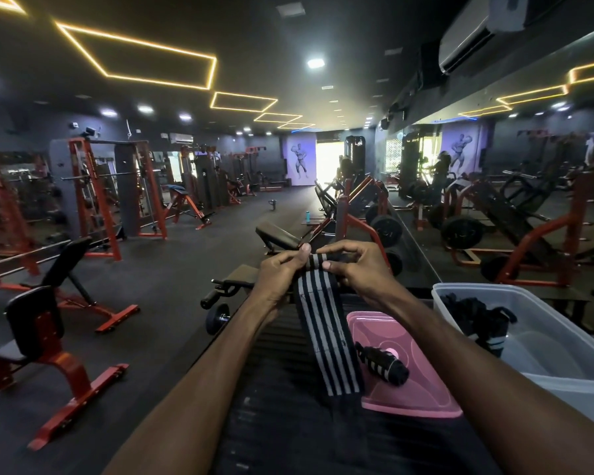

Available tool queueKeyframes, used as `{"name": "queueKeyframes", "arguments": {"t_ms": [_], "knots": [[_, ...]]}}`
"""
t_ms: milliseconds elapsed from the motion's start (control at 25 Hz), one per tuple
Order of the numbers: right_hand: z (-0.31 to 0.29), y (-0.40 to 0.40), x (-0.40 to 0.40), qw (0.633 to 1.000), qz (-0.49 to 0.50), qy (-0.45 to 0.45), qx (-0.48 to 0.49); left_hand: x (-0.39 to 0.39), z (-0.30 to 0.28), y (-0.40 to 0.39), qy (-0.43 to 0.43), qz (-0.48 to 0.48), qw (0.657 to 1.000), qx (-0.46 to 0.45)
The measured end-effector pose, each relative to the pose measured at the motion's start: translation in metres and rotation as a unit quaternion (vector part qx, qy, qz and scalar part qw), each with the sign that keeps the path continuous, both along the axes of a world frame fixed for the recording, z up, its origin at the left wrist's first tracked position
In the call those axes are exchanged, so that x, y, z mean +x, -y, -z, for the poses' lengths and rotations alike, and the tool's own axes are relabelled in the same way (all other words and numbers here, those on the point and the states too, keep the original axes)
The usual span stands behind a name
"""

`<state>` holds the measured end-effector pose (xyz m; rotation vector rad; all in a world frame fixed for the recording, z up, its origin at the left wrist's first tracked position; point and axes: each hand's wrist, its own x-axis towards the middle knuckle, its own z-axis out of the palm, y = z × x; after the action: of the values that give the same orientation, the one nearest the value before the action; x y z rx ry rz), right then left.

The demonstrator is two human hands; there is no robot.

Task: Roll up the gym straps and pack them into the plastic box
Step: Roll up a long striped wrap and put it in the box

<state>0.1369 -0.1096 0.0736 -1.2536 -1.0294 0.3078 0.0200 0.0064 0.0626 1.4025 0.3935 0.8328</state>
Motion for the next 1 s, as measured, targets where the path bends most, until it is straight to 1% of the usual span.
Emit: {"name": "queueKeyframes", "arguments": {"t_ms": [80,200,280,360,440,560,640,760,800,880,920,1000], "knots": [[0.002,-0.001,-0.002,1.000,0.007,0.020,0.011,0.002,-0.003,0.000,-0.023,-0.020,0.999,0.012],[0.004,-0.003,0.000,1.000,0.008,0.016,0.024,0.001,-0.009,0.002,-0.016,-0.044,0.998,0.037],[0.002,-0.002,0.001,1.000,-0.009,-0.003,0.005,-0.001,-0.010,0.002,-0.013,-0.038,0.997,0.060],[0.001,-0.002,0.004,1.000,-0.009,0.006,-0.028,-0.003,-0.011,0.002,-0.020,-0.022,0.997,0.078],[0.000,-0.003,0.006,0.999,0.002,0.019,-0.028,-0.004,-0.010,0.002,-0.025,-0.001,0.998,0.060],[0.001,-0.004,0.004,1.000,0.013,0.002,-0.004,-0.007,-0.007,0.006,-0.049,0.029,0.998,0.005],[0.000,-0.002,0.002,1.000,0.008,-0.006,-0.001,-0.006,-0.004,0.005,-0.050,0.031,0.998,0.010],[0.000,-0.001,0.003,0.998,-0.038,-0.037,-0.030,-0.006,-0.004,0.002,-0.017,0.003,0.999,0.043],[-0.001,-0.001,0.003,0.997,-0.047,-0.036,-0.050,-0.007,-0.005,0.002,-0.014,0.000,0.999,0.052],[-0.002,-0.001,0.003,0.997,-0.029,-0.011,-0.066,-0.008,-0.006,0.001,-0.010,0.007,0.998,0.062],[-0.003,-0.001,0.003,0.998,-0.017,-0.005,-0.058,-0.008,-0.006,0.000,-0.007,0.015,0.998,0.056],[-0.005,0.002,-0.001,0.999,-0.014,-0.006,-0.031,-0.009,-0.005,-0.001,-0.008,0.039,0.999,0.015]]}}
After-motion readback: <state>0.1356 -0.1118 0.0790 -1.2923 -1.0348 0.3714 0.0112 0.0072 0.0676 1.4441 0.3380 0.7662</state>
